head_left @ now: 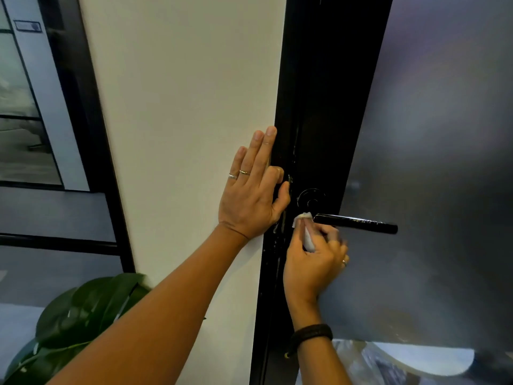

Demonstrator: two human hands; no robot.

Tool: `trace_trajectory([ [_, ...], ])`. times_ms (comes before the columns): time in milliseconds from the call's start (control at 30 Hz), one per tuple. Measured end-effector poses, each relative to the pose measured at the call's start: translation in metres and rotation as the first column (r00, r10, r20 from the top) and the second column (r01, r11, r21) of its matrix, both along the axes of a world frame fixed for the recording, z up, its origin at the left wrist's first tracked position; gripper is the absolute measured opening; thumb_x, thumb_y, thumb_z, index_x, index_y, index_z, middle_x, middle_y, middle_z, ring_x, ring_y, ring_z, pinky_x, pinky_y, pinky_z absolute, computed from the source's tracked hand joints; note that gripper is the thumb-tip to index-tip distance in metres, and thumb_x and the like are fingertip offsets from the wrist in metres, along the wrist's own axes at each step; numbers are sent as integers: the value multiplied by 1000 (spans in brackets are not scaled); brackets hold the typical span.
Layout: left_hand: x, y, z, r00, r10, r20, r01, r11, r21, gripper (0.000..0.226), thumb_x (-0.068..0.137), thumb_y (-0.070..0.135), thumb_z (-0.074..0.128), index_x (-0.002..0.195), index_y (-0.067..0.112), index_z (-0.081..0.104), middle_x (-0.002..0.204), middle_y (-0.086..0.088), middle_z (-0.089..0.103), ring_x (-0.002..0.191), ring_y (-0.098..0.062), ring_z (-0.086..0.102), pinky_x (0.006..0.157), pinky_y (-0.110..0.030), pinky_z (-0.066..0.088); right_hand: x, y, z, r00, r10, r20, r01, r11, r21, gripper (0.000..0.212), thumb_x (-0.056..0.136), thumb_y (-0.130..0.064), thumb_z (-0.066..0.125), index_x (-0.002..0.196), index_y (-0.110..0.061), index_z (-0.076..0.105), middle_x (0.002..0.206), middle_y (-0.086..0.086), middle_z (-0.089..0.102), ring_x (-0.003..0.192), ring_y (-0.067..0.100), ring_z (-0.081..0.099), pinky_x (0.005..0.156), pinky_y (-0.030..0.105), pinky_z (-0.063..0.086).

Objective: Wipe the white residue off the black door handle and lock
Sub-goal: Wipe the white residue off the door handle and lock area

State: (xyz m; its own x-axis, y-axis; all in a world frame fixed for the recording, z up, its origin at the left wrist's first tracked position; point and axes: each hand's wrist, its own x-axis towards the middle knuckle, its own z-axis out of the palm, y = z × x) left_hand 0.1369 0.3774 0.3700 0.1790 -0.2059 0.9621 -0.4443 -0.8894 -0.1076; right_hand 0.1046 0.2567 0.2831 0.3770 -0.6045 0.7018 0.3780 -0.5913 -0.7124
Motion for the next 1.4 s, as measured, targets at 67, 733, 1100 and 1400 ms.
trace_trajectory([
  [67, 1, 1, 0, 1000, 7, 6, -7, 1000, 11, 18, 105, 30, 59, 102, 13, 67, 172, -22, 30, 164, -36, 19, 135, -52, 19, -4, 16, 2, 1000, -18, -17, 17, 995, -95, 16, 98, -24, 72, 112, -22, 81, 108, 3, 70, 102, 30, 59, 87, 43, 43],
  [733, 4, 0, -1, 998, -17, 62, 17, 1000, 11, 21, 105, 31, 61, 102, 12, 70, 168, -24, 37, 161, -39, 28, 135, -50, 21, -23, 53, 9, 947, 60, -314, -129, 971, -202, 102, 75, 9, 66, 164, -22, 27, 137, 12, 46, 120, 30, 42, 100, 52, 36],
  [1100, 4, 0, -2, 999, -8, 47, 7, 1000, 13, 22, 105, 31, 59, 102, 12, 70, 169, -24, 37, 163, -34, 21, 135, -49, 18, -22, 39, 0, 969, 77, -234, -109, 986, -129, 85, 78, 1, 54, 157, -32, 44, 130, 10, 52, 116, 27, 43, 102, 51, 33],
  [1400, 3, -1, -2, 999, -17, 30, 17, 1000, 5, 20, 104, 30, 60, 103, 12, 70, 169, -24, 37, 162, -37, 24, 135, -48, 17, -20, 13, -1, 978, 33, -204, -59, 991, -124, 43, 103, -45, 47, 131, -25, 73, 131, 0, 64, 114, 26, 49, 95, 34, 23],
])
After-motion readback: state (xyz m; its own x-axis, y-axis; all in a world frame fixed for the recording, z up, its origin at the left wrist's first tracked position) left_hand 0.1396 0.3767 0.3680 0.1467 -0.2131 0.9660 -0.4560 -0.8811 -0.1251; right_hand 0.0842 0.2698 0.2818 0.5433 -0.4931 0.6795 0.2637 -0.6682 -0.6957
